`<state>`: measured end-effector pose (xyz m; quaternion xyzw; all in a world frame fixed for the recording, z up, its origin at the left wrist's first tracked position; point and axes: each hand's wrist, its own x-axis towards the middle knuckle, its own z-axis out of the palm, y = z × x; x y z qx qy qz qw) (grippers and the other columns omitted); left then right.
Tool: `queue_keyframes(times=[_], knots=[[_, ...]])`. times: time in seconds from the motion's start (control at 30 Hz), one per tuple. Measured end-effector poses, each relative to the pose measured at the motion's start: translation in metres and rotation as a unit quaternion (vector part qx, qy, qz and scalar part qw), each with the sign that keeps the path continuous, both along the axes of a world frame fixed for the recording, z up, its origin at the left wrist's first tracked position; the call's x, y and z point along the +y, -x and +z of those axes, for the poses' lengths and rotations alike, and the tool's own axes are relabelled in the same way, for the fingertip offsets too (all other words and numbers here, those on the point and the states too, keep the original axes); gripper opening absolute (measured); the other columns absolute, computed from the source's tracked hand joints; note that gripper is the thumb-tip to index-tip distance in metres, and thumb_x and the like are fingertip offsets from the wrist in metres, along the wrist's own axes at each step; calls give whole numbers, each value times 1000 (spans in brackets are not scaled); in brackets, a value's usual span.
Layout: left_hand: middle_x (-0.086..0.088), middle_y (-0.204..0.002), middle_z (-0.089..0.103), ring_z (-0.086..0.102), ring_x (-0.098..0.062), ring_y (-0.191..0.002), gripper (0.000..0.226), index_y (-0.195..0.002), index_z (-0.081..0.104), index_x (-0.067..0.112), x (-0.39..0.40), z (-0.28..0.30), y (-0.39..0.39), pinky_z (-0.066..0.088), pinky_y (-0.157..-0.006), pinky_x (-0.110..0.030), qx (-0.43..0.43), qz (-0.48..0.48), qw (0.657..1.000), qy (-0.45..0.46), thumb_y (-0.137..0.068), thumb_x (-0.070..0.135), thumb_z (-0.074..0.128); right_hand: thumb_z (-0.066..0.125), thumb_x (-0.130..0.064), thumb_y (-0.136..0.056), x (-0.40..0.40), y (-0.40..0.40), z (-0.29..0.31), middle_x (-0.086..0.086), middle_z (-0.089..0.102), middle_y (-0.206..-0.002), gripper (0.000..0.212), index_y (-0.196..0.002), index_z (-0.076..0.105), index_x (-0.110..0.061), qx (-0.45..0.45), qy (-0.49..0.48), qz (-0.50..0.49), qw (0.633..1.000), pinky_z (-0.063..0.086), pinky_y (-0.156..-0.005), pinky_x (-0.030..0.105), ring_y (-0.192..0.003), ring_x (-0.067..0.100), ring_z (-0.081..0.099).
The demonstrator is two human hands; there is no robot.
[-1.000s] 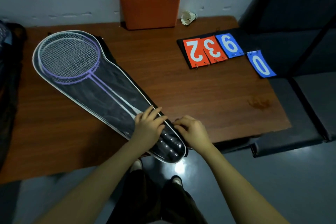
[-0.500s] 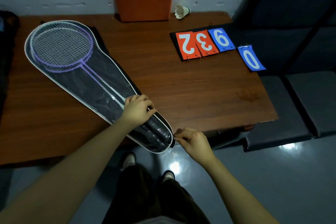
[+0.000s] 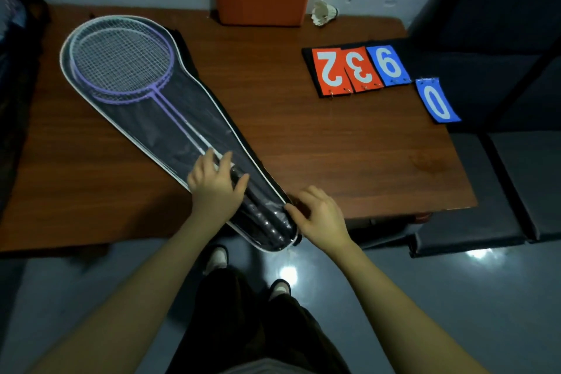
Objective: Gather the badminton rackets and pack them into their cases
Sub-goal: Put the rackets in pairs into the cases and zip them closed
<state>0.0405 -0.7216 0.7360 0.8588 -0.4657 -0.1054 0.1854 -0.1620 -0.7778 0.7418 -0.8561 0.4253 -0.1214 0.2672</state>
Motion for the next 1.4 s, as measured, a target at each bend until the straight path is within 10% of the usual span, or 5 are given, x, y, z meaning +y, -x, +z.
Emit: queue_keyframes(times=[0.27,0.63,0.83,1.13,1.4], knots=[[-24,-148,12,23,-42,-131,66,-141,25,28,13,5,-60,23,-106,-51,89,146,979,-112,-85,45,56,47,-26,-94,-9,-97,-5,15,60,-112,45,-139,40,-22,75,29,-15,997,40,-83,42,-99,37,56],[-20,-145,25,24,-29,-135,68,-137,36,3,17,4,-123,20,-109,-29,231,127,958,110,-79,11,69,50,-34,-93,10,-159,1,2,48,-109,50,-140,34,-34,37,-47,-100,993,18,-81,32,-92,19,43],[-21,-145,22,24,-34,-134,71,-140,30,5,23,1,-161,24,-110,-42,197,109,973,53,-81,22,68,48,-35,-94,23,-203,-3,1,44,-108,53,-142,28,-37,8,-74,-123,990,22,-84,31,-82,17,31],[-8,-138,33,28,-7,-125,62,-141,31,11,44,2,-143,16,-100,-7,259,94,951,139,-85,7,60,56,-36,-89,-1,-214,-9,-5,46,-99,49,-135,41,-34,14,-53,-111,992,15,-70,26,-90,25,47],[-18,-130,43,43,-27,-122,47,-129,48,1,72,23,-153,26,-99,-13,236,124,933,241,-84,1,62,61,-33,-88,48,-228,13,-5,42,-94,51,-136,45,-26,-33,-12,-81,996,17,-69,21,-88,25,44]])
